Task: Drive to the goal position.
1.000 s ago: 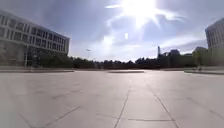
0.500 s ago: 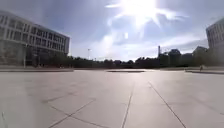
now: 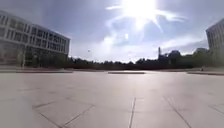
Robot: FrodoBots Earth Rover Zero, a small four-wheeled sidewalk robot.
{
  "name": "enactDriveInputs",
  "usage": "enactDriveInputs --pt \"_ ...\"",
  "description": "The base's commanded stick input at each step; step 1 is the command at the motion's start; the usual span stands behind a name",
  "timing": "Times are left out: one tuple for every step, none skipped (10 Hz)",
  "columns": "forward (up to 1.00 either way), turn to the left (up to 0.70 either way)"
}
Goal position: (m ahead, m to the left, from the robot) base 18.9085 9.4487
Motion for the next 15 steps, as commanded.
enactDriveInputs --pt "0.50 0.00" --pt "0.50 0.00" --pt "0.50 0.00" --pt "0.50 0.00" --pt "0.50 -0.41" --pt "0.50 -0.50" --pt "0.50 -0.20" --pt "0.50 0.00" --pt "0.50 0.00" --pt "0.50 0.00" --pt "0.50 0.00" --pt "0.50 0.00" --pt "0.50 0.00" --pt "0.50 0.00" --pt "0.50 0.00"
